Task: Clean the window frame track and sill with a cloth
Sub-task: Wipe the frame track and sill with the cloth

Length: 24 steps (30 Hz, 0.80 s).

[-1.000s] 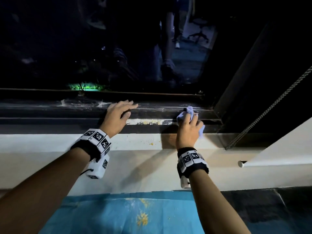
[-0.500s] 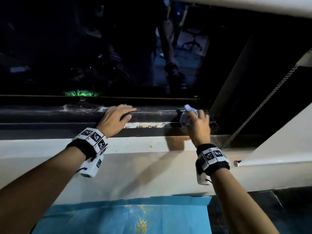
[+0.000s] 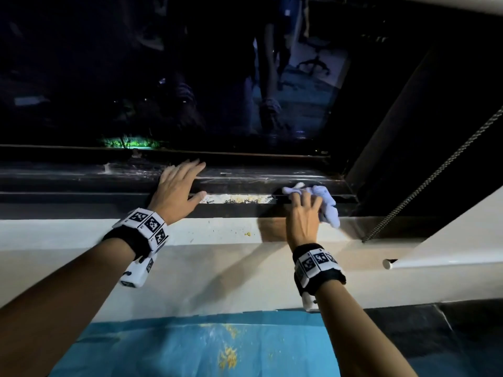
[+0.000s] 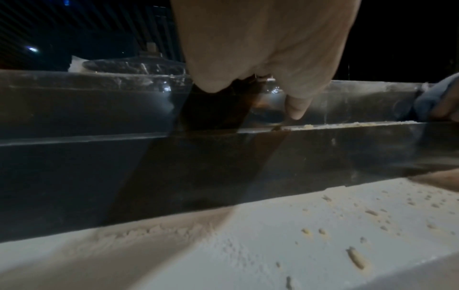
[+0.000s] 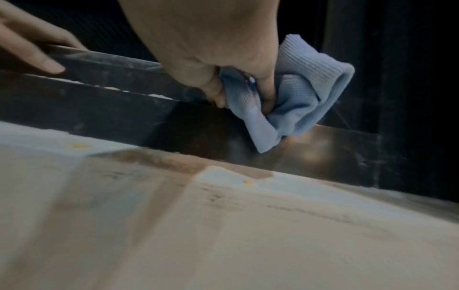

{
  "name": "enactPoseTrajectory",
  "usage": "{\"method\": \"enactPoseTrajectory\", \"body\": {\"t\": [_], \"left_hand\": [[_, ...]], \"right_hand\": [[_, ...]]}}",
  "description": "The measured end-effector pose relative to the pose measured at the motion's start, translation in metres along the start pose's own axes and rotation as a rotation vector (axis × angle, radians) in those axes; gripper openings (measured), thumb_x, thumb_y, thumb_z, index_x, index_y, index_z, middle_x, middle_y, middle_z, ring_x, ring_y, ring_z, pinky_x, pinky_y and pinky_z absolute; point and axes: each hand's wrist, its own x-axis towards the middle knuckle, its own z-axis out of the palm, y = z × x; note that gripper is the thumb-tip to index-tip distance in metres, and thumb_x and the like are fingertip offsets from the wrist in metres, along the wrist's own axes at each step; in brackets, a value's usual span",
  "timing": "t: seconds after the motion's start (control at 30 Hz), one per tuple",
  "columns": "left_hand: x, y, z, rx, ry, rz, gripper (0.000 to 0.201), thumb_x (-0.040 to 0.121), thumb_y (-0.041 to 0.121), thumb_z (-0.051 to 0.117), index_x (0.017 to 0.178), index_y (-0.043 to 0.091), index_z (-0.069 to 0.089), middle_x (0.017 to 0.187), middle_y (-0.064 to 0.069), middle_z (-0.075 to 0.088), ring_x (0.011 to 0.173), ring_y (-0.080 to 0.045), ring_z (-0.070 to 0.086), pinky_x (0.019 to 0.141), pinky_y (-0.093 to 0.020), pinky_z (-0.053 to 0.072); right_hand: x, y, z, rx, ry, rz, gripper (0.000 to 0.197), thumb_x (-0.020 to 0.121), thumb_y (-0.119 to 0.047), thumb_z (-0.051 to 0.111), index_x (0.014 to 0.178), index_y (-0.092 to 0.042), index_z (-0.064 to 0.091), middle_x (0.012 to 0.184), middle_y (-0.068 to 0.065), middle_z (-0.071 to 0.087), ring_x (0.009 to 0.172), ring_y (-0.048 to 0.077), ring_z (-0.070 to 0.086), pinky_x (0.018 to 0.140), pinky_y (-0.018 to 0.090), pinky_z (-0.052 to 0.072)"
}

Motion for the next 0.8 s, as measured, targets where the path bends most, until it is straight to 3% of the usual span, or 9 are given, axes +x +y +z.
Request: {"method": "enactPoseTrajectory", "body": {"t": [0.1, 0.17, 0.23, 0.3, 0.37, 0.43, 0.53, 0.7, 0.8], "left_hand": [[0.0, -0.001, 0.0, -0.002, 0.002, 0.012, 0.063, 0.089, 0.032, 0.058, 0.145, 0.019, 0.03, 0.15, -0.002, 0.031, 0.139, -0.018, 0.024, 0.113, -0.032, 0.003], [0.0, -0.003, -0.001, -0.012, -0.006, 0.014, 0.063, 0.09, 0.032, 0.057, 0.145, 0.02, 0.03, 0.151, -0.002, 0.031, 0.139, -0.018, 0.024, 0.113, -0.031, 0.003], [0.0, -0.003, -0.002, -0.021, -0.01, 0.011, 0.062, 0.09, 0.032, 0.057, 0.145, 0.021, 0.029, 0.151, -0.001, 0.03, 0.14, -0.017, 0.022, 0.113, -0.031, 0.002], [-0.001, -0.002, -0.002, -0.025, -0.014, 0.008, 0.062, 0.091, 0.032, 0.056, 0.145, 0.021, 0.029, 0.151, -0.001, 0.029, 0.14, -0.017, 0.022, 0.113, -0.031, 0.002], [-0.001, -0.003, -0.001, -0.027, -0.011, 0.01, 0.062, 0.091, 0.031, 0.056, 0.145, 0.021, 0.029, 0.151, 0.0, 0.03, 0.14, -0.017, 0.022, 0.113, -0.031, 0.002], [-0.001, -0.002, -0.001, -0.026, -0.004, 0.015, 0.062, 0.09, 0.031, 0.057, 0.145, 0.021, 0.03, 0.151, -0.001, 0.03, 0.14, -0.017, 0.023, 0.114, -0.032, 0.003], [-0.002, -0.001, -0.001, -0.026, 0.009, 0.012, 0.062, 0.09, 0.03, 0.057, 0.144, 0.02, 0.031, 0.151, -0.001, 0.031, 0.14, -0.018, 0.024, 0.114, -0.034, 0.003], [-0.001, 0.0, -0.002, -0.034, 0.006, 0.005, 0.061, 0.09, 0.031, 0.057, 0.144, 0.019, 0.031, 0.151, -0.002, 0.031, 0.14, -0.018, 0.023, 0.114, -0.035, 0.004], [-0.002, 0.002, -0.002, -0.027, 0.007, 0.002, 0.062, 0.09, 0.032, 0.057, 0.144, 0.02, 0.031, 0.151, -0.002, 0.03, 0.14, -0.018, 0.022, 0.114, -0.034, 0.003]], "right_hand": [[-0.003, -0.013, 0.003, 0.105, -0.009, -0.104, 0.051, 0.076, -0.003, 0.023, 0.111, -0.01, 0.059, 0.095, 0.015, 0.063, 0.096, 0.034, 0.043, 0.068, 0.044, 0.046], [0.001, -0.004, -0.005, 0.227, 0.025, -0.073, 0.045, 0.079, 0.005, 0.036, 0.116, -0.011, 0.057, 0.104, 0.012, 0.062, 0.098, 0.029, 0.042, 0.08, 0.033, 0.041], [0.004, 0.021, -0.015, 0.349, 0.056, 0.015, 0.04, 0.082, 0.005, 0.054, 0.12, -0.008, 0.055, 0.115, 0.009, 0.051, 0.1, 0.016, 0.044, 0.086, 0.013, 0.038], [0.003, 0.042, -0.018, 0.322, 0.14, 0.05, 0.046, 0.075, -0.001, 0.068, 0.118, -0.007, 0.055, 0.119, 0.017, 0.046, 0.105, 0.029, 0.048, 0.092, 0.033, 0.046], [0.003, 0.055, -0.017, 0.225, 0.16, 0.154, 0.045, 0.076, -0.016, 0.072, 0.117, -0.012, 0.055, 0.118, 0.018, 0.049, 0.108, 0.038, 0.045, 0.09, 0.051, 0.042], [0.006, 0.058, -0.015, 0.22, 0.128, 0.222, 0.04, 0.079, -0.024, 0.07, 0.116, -0.017, 0.057, 0.119, 0.014, 0.05, 0.11, 0.038, 0.043, 0.092, 0.049, 0.037], [0.01, 0.049, -0.012, 0.308, 0.123, 0.215, 0.027, 0.081, -0.012, 0.066, 0.107, -0.012, 0.061, 0.116, 0.019, 0.052, 0.106, 0.04, 0.045, 0.09, 0.04, 0.036], [0.013, 0.01, -0.005, 0.113, 0.05, 0.151, 0.036, 0.071, 0.002, 0.064, 0.108, 0.0, 0.06, 0.102, 0.027, 0.057, 0.103, 0.044, 0.045, 0.089, 0.052, 0.037], [0.012, -0.019, -0.006, 0.099, -0.04, 0.059, 0.038, 0.071, 0.004, 0.063, 0.109, 0.002, 0.059, 0.1, 0.028, 0.06, 0.101, 0.044, 0.047, 0.081, 0.05, 0.043]]}}
